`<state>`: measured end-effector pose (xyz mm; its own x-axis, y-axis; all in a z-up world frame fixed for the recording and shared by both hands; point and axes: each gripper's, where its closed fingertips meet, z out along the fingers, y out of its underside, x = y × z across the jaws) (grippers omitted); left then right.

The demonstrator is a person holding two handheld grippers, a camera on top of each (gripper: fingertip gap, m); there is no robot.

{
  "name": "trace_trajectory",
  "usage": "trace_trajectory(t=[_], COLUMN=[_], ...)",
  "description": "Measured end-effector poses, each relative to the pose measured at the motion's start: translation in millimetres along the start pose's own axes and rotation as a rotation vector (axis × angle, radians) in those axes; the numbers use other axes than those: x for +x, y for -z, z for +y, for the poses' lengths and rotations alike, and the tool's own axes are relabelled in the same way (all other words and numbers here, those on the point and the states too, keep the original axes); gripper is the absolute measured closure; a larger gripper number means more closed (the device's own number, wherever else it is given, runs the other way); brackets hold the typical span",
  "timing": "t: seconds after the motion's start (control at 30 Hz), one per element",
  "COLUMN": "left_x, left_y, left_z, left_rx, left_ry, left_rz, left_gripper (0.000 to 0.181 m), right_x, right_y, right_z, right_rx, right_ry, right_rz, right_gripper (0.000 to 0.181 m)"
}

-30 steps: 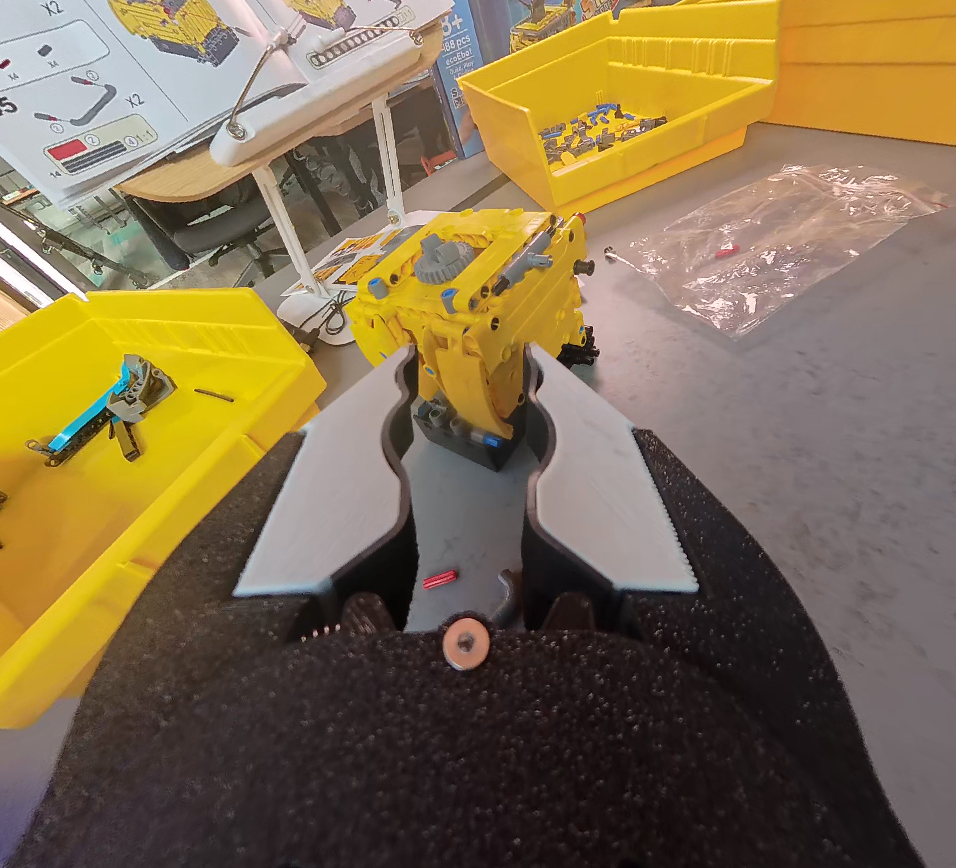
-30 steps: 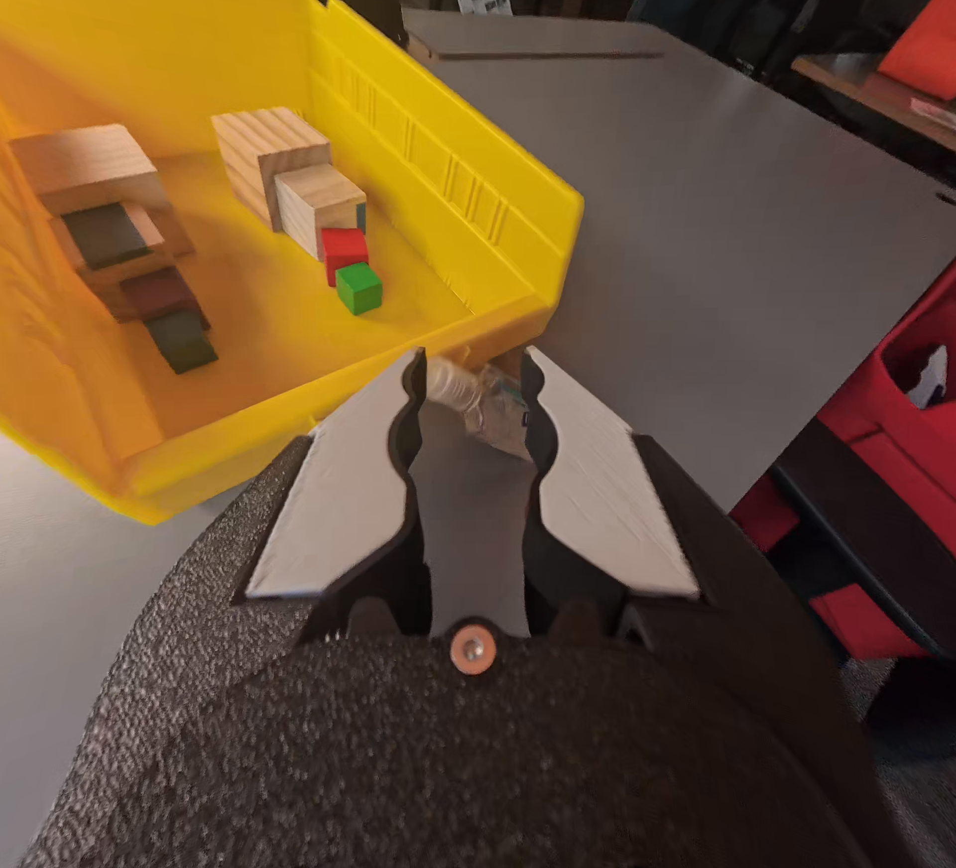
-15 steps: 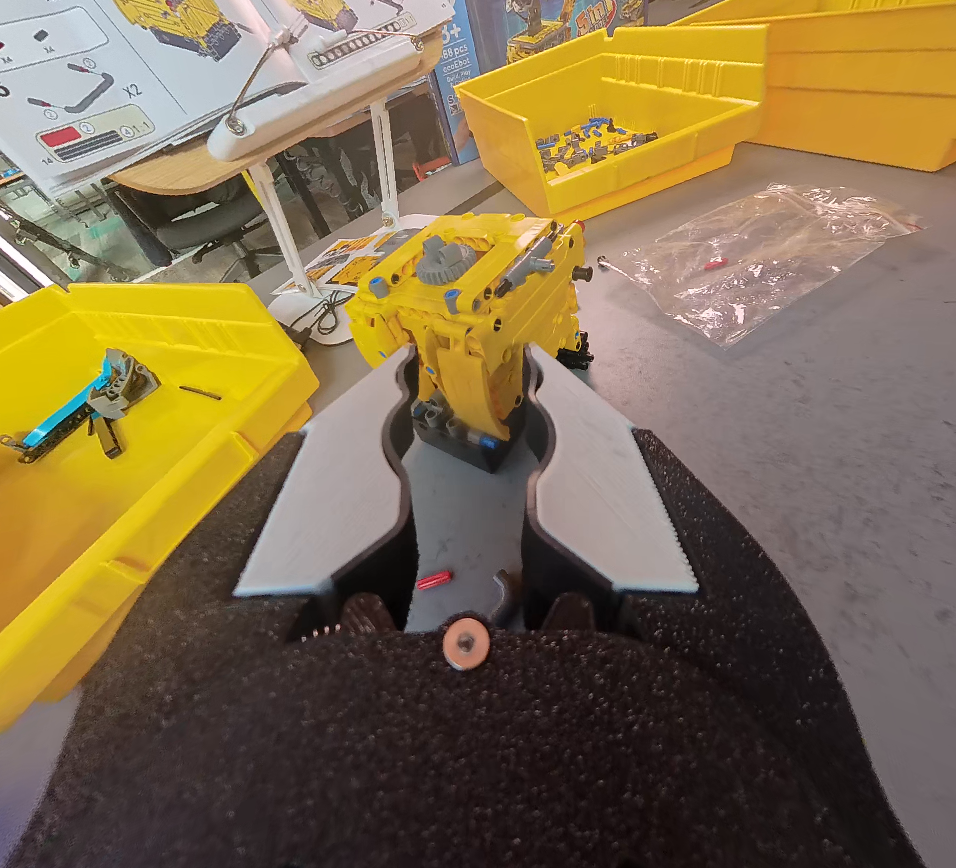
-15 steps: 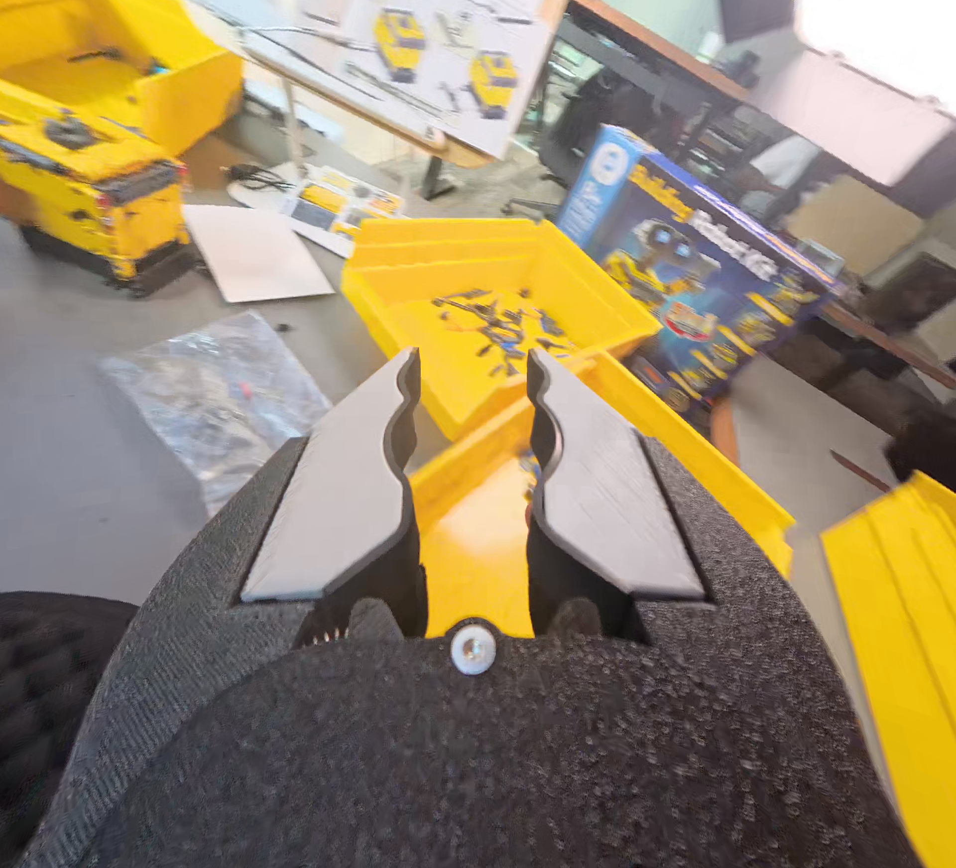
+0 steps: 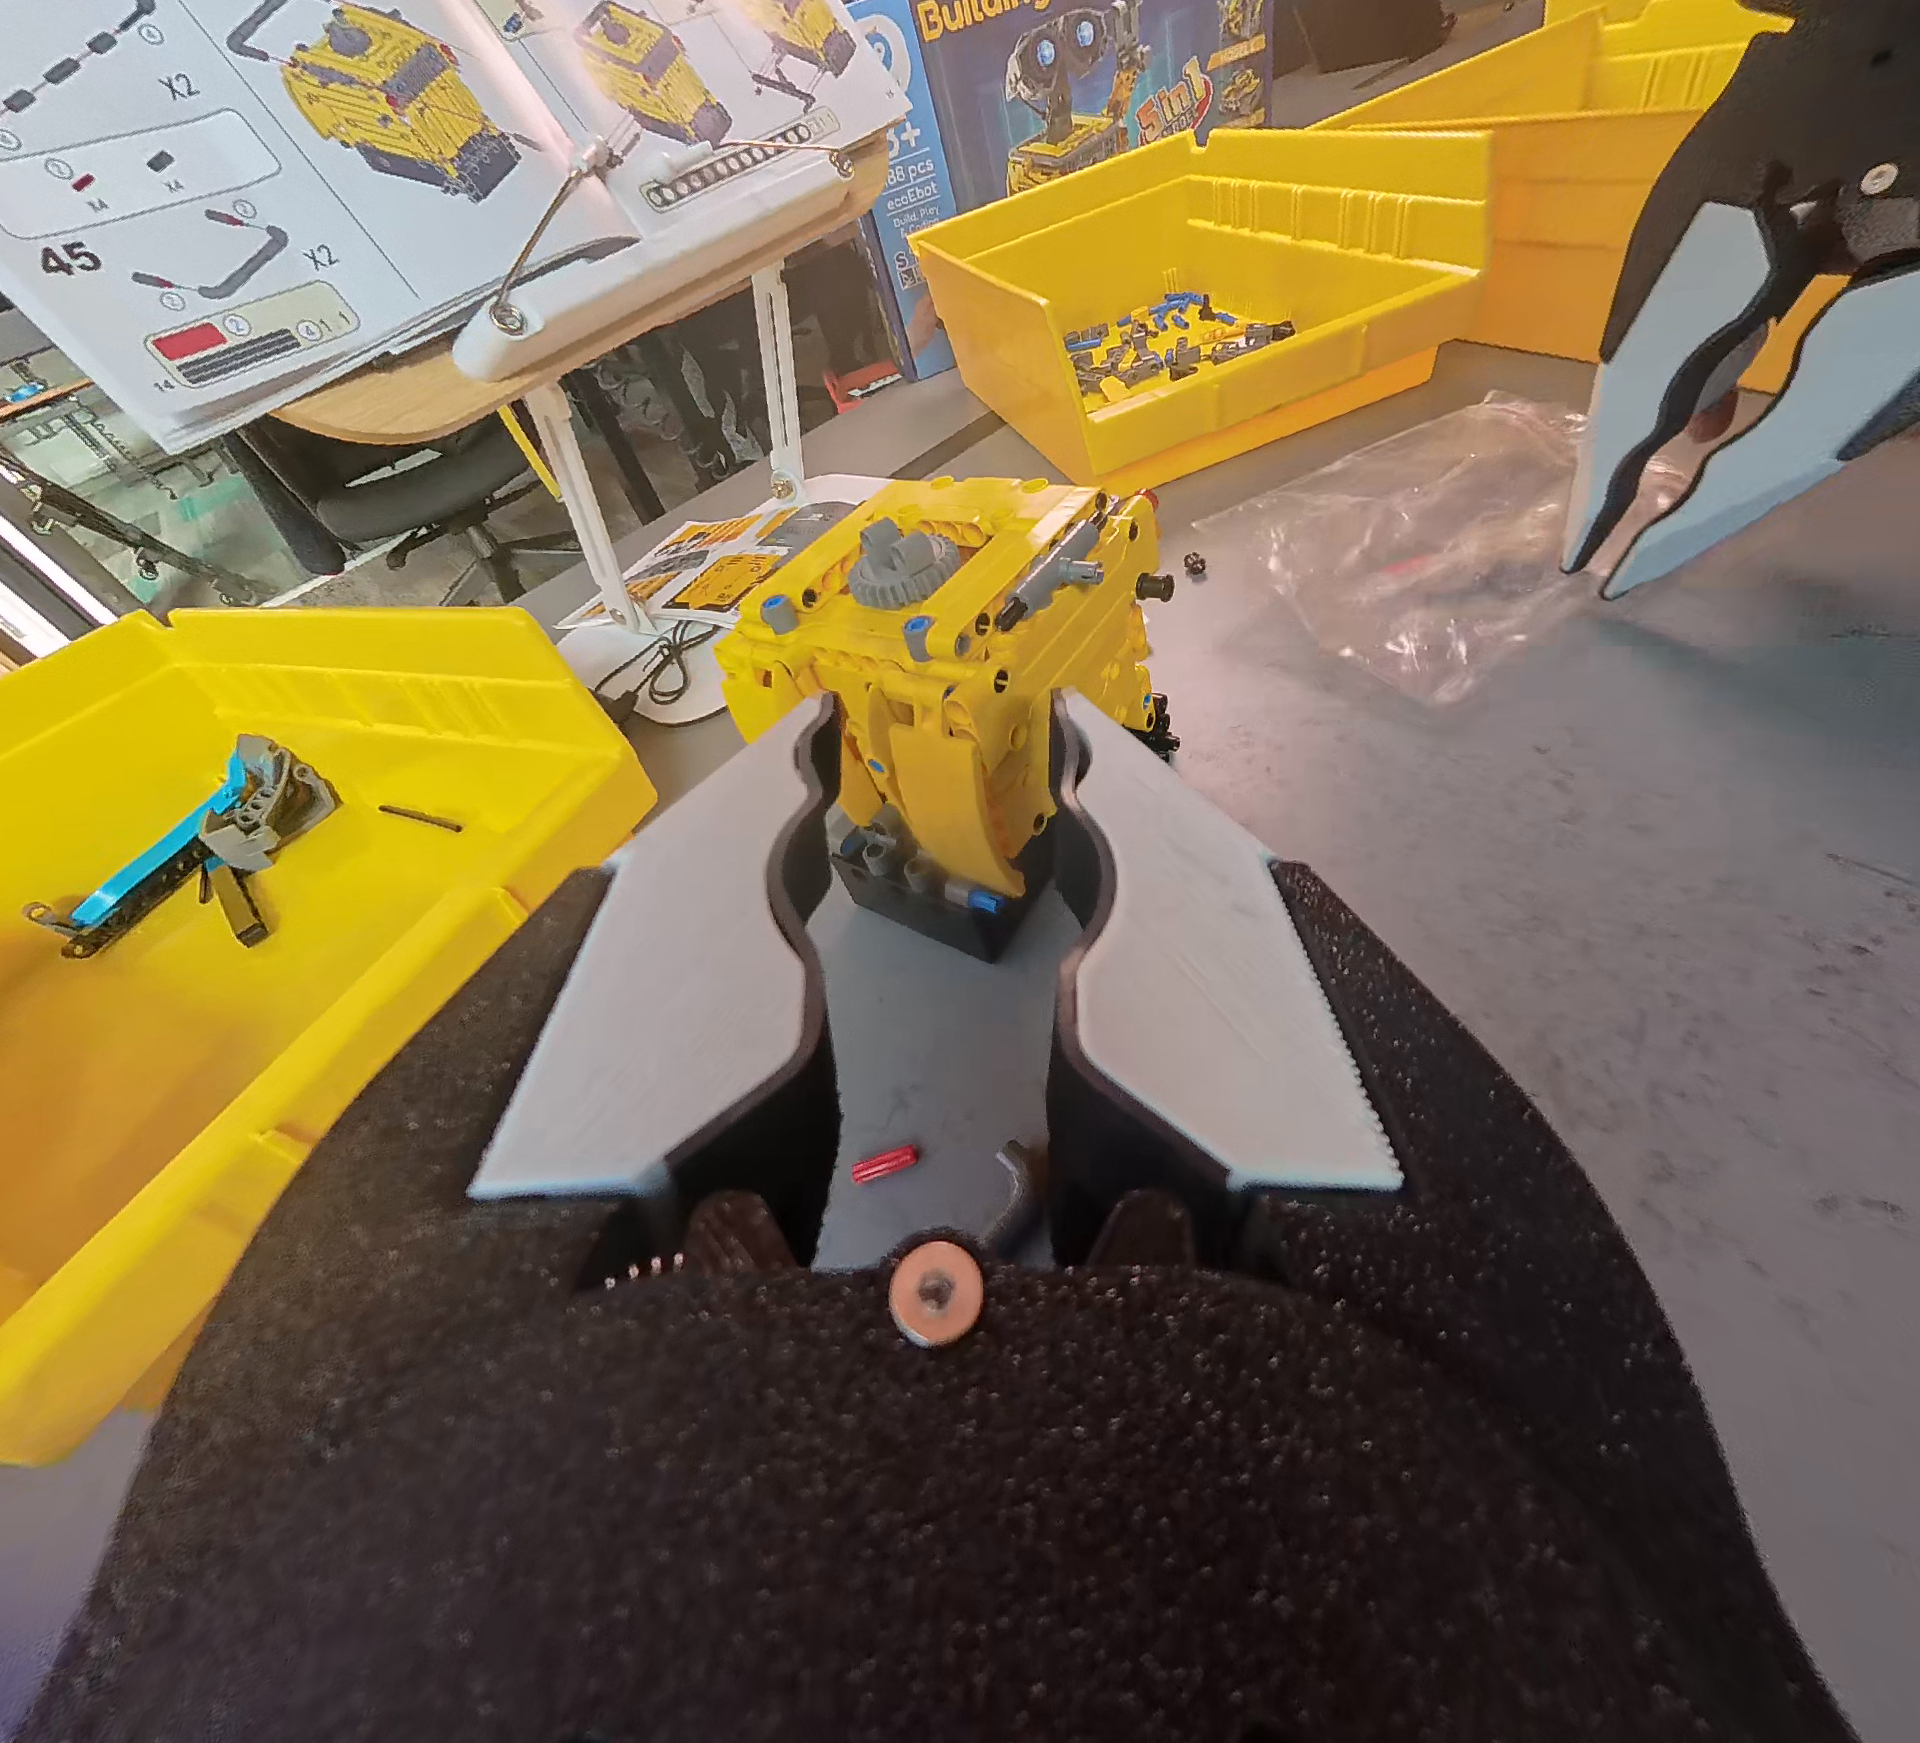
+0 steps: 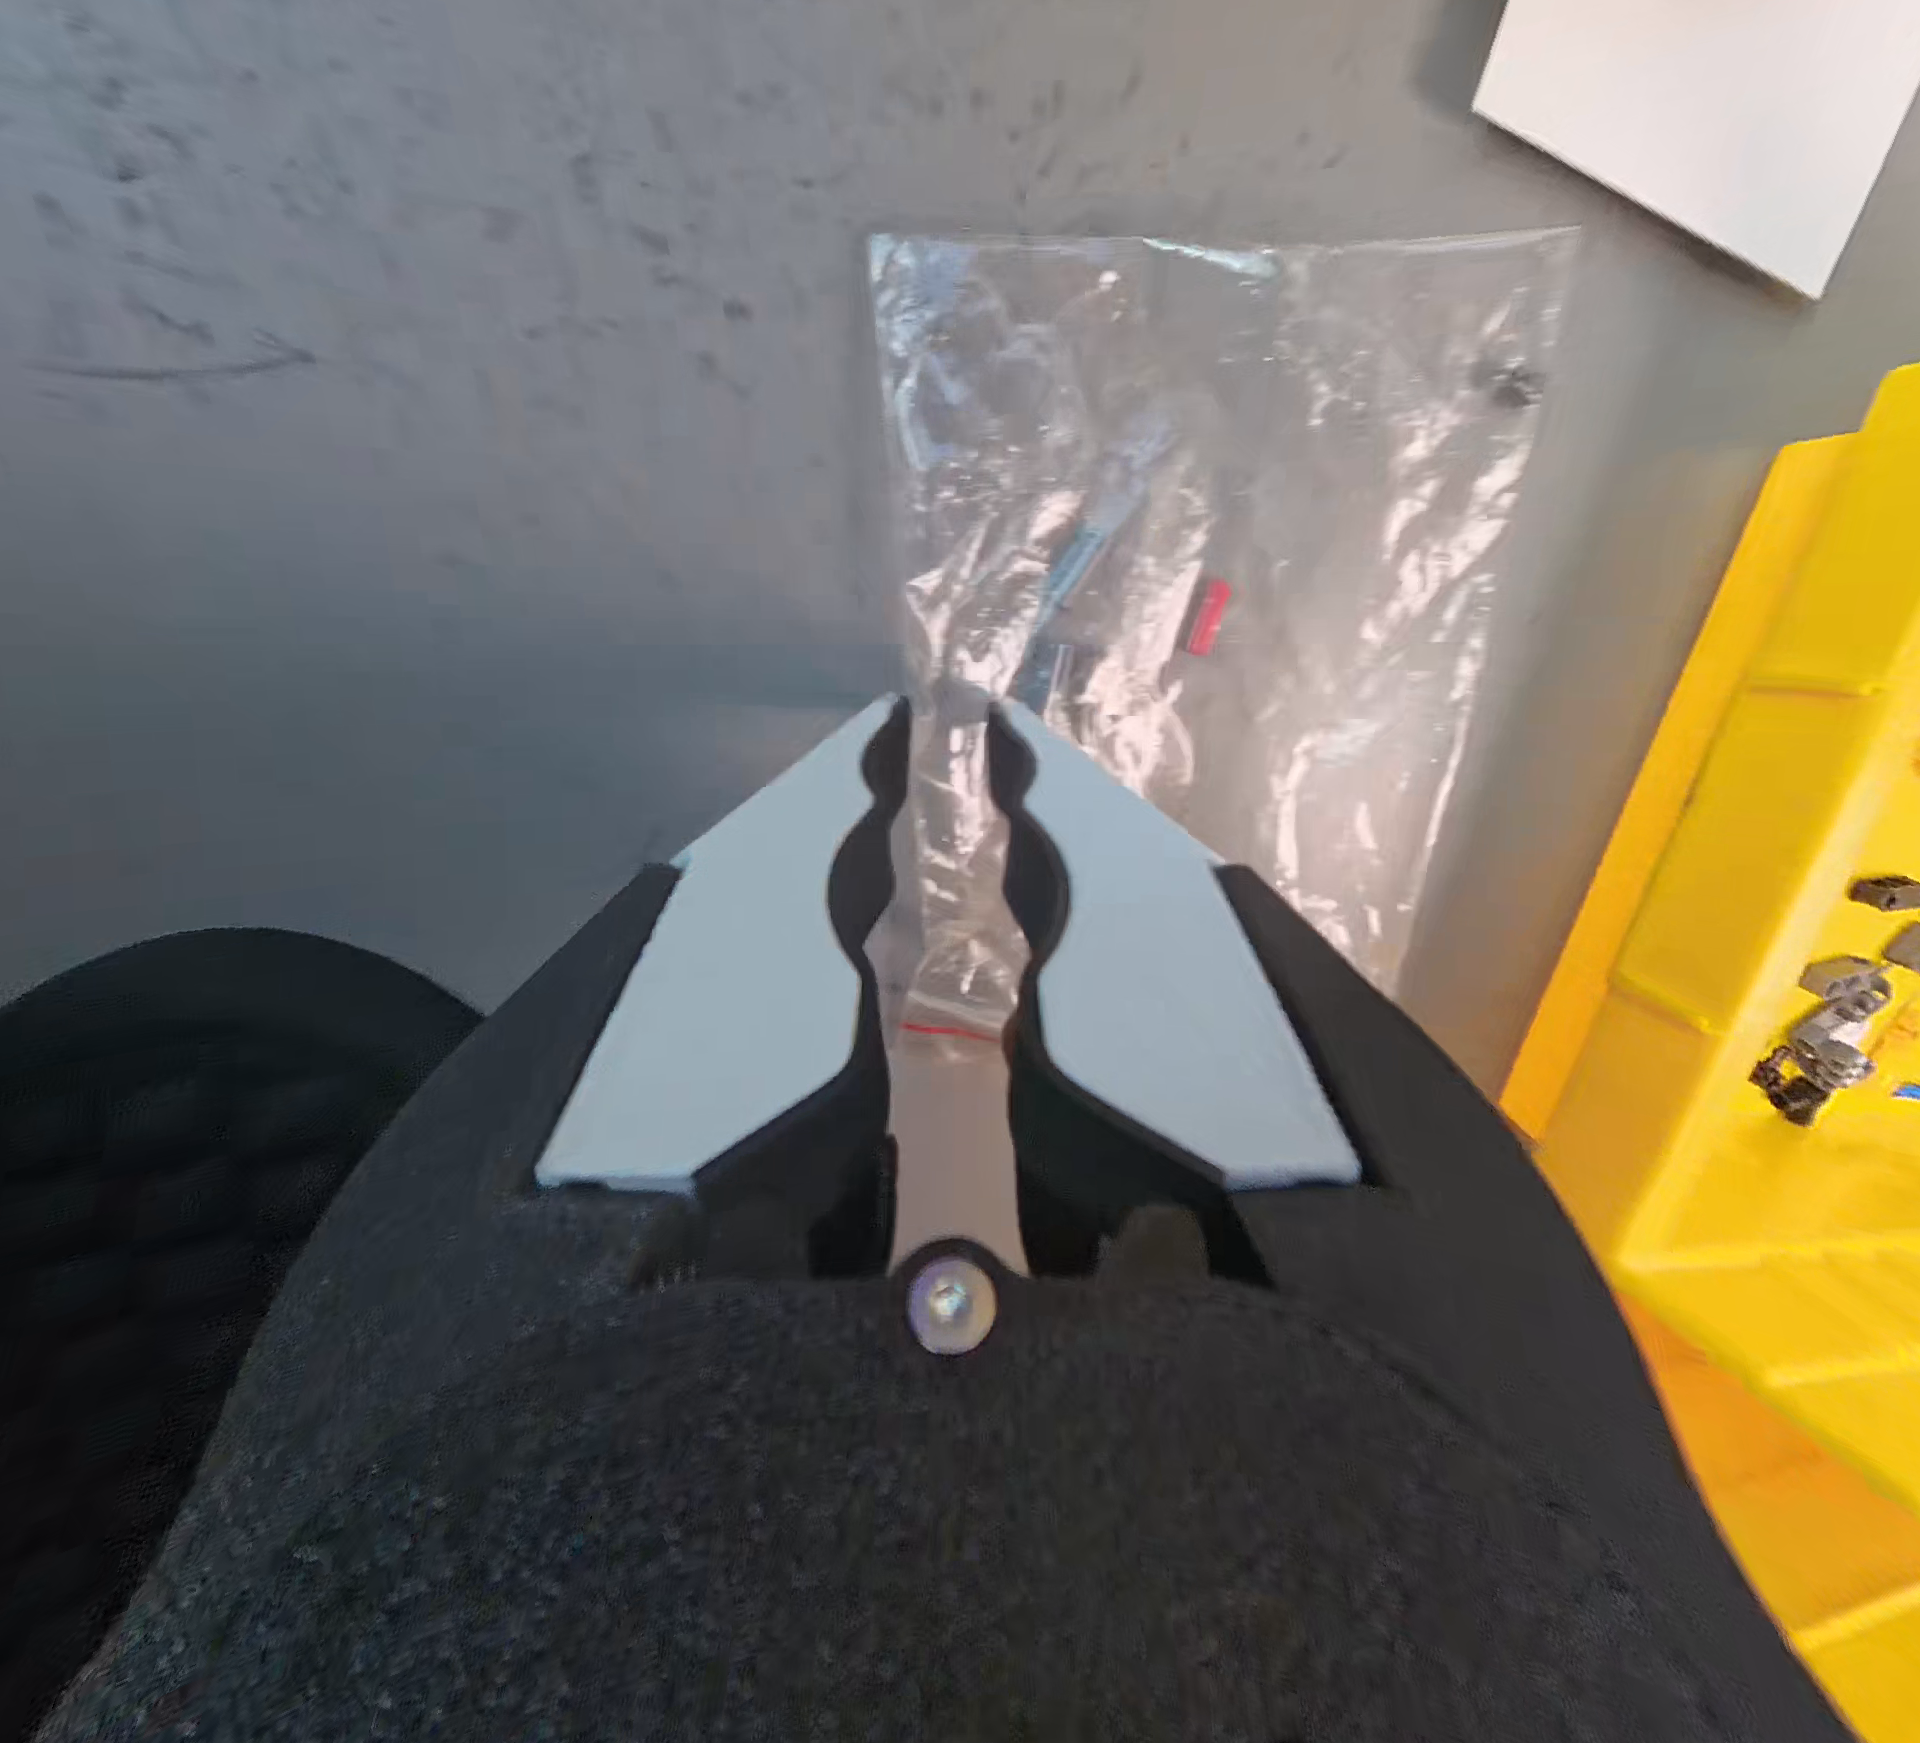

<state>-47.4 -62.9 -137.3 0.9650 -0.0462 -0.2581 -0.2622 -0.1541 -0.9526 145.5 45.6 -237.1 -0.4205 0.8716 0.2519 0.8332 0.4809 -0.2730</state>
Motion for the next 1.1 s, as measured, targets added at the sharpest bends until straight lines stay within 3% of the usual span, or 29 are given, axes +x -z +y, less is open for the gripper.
trace_trajectory(t=[0.03,0.2,0.37,0.47,0.53,0.6,0.8,0.87,0.93,1.0,1.1], left_x=[0,1,1,2,2,2,3,4,5,6,7], left_y=[0,1,2,1,1,0,0,-1,-2,-2,-3], left_z=[0,-2,-3,-2,0,0,0,0,2,2,5], left_rx=[0.0,0.003,0.004,-0.001,-0.005,-0.006,-0.009,-0.01,-0.014,-0.019,-0.026], left_ry=[0.0,-0.009,-0.026,-0.03,-0.029,-0.029,-0.027,-0.023,-0.023,-0.028,-0.029], left_rz=[0.0,-0.003,-0.012,-0.012,-0.011,-0.009,-0.005,-0.002,0.002,0.002,0.004], left_gripper=[0.143,0.143,0.143,0.143,0.143,0.143,0.143,0.143,0.143,0.143,0.143], right_x=[5,30,66,80,92,105,110,103,96,86,74], right_y=[2,38,127,191,228,261,352,370,373,357,293], right_z=[3,-2,-7,8,41,93,307,358,399,431,450], right_rx=[-0.005,0.116,0.371,0.523,0.523,0.43,-0.185,-0.291,-0.367,-0.432,-0.379], right_ry=[0.007,-0.025,-0.11,-0.205,-0.281,-0.353,-0.55,-0.567,-0.583,-0.599,-0.586], right_rz=[0.034,0.163,0.404,0.523,0.624,0.764,1.172,1.246,1.302,1.301,1.165], right_gripper=[0.181,0.181,0.181,0.181,0.181,0.181,0.181,0.181,0.181,0.181,0.181])
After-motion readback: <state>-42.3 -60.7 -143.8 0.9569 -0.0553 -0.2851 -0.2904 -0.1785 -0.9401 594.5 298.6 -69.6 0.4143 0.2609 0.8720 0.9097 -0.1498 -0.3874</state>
